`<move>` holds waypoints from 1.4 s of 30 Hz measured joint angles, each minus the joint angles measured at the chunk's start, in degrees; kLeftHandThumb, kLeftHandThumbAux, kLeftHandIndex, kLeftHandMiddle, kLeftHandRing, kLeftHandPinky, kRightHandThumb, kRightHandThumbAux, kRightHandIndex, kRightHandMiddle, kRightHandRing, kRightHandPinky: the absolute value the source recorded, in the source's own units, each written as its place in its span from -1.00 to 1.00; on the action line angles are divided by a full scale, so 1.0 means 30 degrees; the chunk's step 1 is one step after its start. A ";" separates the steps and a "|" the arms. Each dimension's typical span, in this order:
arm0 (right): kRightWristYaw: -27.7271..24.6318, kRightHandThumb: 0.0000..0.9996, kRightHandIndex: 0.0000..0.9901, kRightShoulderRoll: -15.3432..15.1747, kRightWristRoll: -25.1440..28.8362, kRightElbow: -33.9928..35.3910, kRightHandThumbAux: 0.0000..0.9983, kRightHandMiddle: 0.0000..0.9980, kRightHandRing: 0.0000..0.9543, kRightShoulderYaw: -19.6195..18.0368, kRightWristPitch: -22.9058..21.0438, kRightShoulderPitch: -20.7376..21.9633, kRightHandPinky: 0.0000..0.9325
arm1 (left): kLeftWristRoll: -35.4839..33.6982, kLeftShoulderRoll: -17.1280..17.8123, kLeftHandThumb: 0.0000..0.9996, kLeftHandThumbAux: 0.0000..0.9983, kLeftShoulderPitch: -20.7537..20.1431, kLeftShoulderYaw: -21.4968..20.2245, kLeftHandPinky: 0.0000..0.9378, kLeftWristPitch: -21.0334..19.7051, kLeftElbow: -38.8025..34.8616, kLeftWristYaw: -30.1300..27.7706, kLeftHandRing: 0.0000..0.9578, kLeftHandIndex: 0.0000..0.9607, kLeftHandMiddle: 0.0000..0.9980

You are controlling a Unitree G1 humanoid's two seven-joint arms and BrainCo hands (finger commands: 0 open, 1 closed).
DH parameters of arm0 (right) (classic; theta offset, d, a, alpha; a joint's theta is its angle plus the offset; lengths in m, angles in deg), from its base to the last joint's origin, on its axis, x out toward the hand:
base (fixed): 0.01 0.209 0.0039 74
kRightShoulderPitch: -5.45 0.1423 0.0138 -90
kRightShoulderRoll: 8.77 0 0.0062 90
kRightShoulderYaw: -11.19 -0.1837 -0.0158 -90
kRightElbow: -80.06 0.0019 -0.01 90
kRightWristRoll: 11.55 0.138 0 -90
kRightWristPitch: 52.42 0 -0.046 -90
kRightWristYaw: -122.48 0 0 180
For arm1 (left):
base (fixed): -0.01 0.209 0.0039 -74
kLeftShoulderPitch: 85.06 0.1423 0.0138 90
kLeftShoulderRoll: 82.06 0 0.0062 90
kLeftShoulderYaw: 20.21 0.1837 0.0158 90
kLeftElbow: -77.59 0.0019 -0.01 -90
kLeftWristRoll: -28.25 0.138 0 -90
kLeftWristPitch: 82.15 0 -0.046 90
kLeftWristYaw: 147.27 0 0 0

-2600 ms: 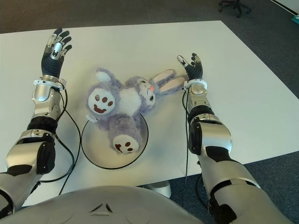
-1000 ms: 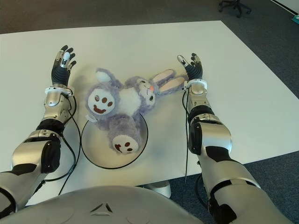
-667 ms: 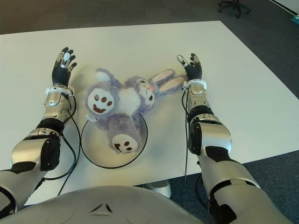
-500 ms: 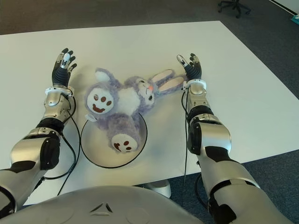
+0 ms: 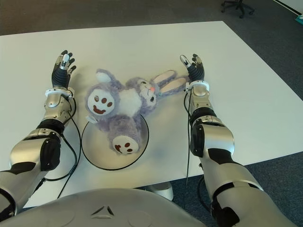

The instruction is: Put the doll into the plate.

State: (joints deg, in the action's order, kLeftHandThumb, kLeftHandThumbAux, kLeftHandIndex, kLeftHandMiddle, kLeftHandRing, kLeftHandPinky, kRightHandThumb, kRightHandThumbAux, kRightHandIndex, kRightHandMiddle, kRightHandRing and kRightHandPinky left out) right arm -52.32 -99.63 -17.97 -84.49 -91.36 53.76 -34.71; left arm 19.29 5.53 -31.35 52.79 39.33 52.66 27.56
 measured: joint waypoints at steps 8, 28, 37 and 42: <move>0.0000 -1.00 -1.00 0.0005 -0.0003 -0.0006 -0.08 -1.00 -1.00 -0.0013 0.0005 -0.0005 -1.00 | 0.0074 -0.0014 -1.00 -0.22 0.0012 0.0015 -0.92 -0.0149 0.0141 0.0489 -0.89 -1.00 -0.87; -0.0001 -1.00 -1.00 -0.0001 -0.0012 -0.0022 -0.10 -1.00 -1.00 -0.0006 0.0005 -0.0012 -1.00 | 0.0092 -0.0171 -1.00 -0.27 0.0045 -0.0011 -0.96 -0.0475 0.0166 0.0854 -0.87 -1.00 -0.83; -0.0022 -1.00 -1.00 -0.0002 -0.0018 -0.0039 -0.11 -1.00 -1.00 0.0006 0.0005 -0.0018 -1.00 | 0.0128 -0.0187 -1.00 -0.27 -0.0005 0.0012 -1.00 -0.1047 0.0161 0.1090 -0.89 -1.00 -0.83; -0.0022 -1.00 -1.00 0.0000 -0.0023 -0.0045 -0.11 -1.00 -1.00 0.0014 0.0005 -0.0023 -1.00 | 0.0317 -0.0143 -1.00 -0.27 -0.0039 0.0073 -1.00 -0.1513 0.0166 0.1296 -0.89 -1.00 -0.83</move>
State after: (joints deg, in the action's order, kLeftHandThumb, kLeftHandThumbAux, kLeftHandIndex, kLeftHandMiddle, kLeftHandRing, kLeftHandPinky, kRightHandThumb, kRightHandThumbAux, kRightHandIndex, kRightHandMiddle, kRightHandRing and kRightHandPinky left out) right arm -52.39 -99.63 -18.04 -84.63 -91.32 53.77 -34.78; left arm 20.25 5.11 -31.47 53.01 34.79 53.15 31.45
